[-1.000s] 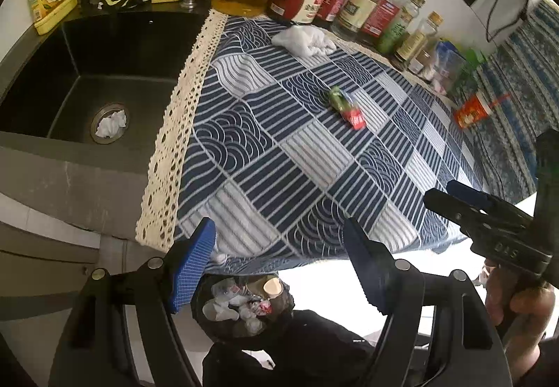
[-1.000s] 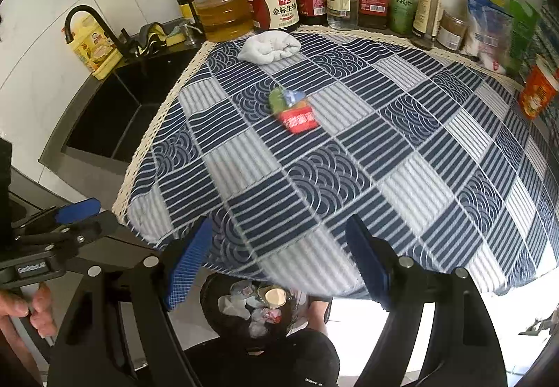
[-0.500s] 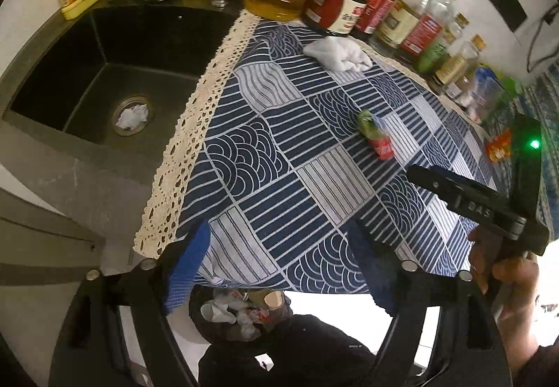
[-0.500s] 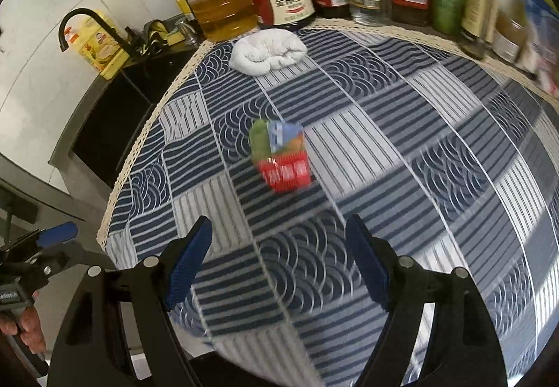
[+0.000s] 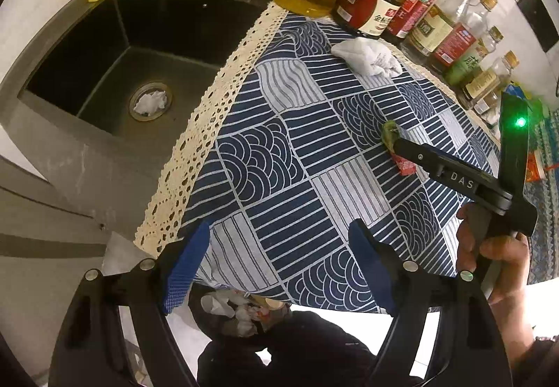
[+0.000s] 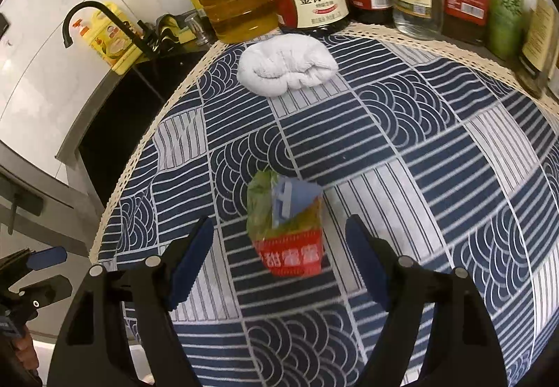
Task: Collect trash
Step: 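Grasp the red-and-green snack bag with the right tool, then grasp the white cloth with the left tool while the right tool holds the snack bag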
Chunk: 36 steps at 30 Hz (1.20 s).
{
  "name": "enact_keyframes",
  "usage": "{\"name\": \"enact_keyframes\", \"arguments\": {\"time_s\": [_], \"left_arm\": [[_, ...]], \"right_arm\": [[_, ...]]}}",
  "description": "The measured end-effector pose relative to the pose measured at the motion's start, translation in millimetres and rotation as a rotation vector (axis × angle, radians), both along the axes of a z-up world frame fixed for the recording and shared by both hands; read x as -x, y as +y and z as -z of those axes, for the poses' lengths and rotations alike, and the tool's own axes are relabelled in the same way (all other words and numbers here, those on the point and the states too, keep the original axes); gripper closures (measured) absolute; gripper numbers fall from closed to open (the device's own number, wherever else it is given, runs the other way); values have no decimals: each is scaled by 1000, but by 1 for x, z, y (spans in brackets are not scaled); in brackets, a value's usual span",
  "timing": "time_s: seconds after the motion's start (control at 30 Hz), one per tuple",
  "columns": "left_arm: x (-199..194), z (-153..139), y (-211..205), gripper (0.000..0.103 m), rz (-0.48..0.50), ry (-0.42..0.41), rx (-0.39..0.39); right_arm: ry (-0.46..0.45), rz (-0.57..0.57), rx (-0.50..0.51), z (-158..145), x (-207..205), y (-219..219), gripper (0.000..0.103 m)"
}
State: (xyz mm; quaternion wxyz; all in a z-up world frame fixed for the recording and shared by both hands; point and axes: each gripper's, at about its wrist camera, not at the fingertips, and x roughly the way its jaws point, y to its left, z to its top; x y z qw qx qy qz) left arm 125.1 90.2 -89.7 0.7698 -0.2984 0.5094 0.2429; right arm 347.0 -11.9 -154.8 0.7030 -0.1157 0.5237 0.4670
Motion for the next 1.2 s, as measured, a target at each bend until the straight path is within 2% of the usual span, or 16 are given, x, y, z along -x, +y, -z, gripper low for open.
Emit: {"name": "enact_keyframes", "arguments": {"time_s": [0.07,0.23,0.37,0.5,0.87,1.2], "left_arm": [[-1,3,0,24,-10,6,4],[-3,7,-4,24,-23,24,-2],[-3,9,-4,24,-38,27,0],[-2,10,-4,24,-38,27,1],[-19,4,-6,24,-1,23,-17],[-74,4,-6,24,121,14,-46]], "right_arm": [[-15,-17,14,4,-1,4,33],[-77,-55,36,9,3,13,35],[-124,-70,57,9,5,17,51],[-152,-85,62,9,7,19,52],[-152,-50,46,-5,0,0,53],[-104,56,43,-14,-23,-45,53]]}}
